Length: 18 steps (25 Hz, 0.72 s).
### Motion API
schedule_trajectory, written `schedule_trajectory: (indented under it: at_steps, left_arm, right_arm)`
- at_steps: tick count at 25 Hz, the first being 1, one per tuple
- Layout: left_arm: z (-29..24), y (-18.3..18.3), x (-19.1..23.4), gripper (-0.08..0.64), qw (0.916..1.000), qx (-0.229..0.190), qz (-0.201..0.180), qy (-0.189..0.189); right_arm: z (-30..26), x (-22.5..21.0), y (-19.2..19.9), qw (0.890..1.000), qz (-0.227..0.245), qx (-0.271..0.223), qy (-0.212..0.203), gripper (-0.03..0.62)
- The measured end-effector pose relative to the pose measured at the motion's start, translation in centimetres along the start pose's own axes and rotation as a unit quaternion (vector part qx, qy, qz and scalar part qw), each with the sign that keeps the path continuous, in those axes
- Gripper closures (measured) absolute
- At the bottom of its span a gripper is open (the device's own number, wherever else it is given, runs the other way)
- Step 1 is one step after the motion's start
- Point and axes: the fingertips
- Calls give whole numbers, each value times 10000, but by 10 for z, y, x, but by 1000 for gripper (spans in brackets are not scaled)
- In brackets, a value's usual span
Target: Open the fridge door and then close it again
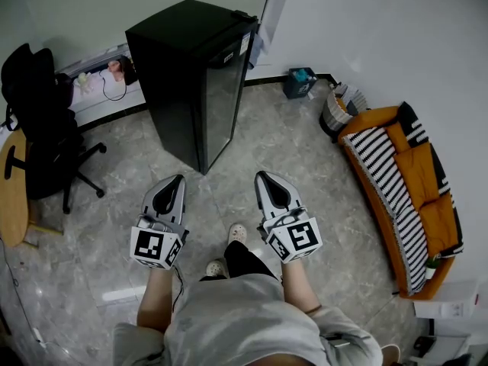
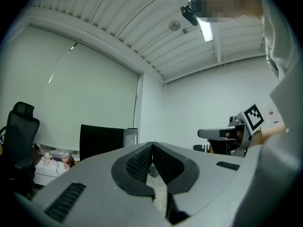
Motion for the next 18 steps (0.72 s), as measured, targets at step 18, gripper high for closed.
schedule_trajectory:
  at_steps: [18]
  left_arm:
    - [-120, 3, 35, 545, 9987, 29, -121, -495]
  right_arm:
    - [-110, -86, -34, 9979, 20, 27, -649, 569]
Point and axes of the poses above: the fingertips, and each gripper's own axes: z backward along the fingers, x to its left, y out of its underside, and after that the axes turned 13 degrees about -z, right-handed
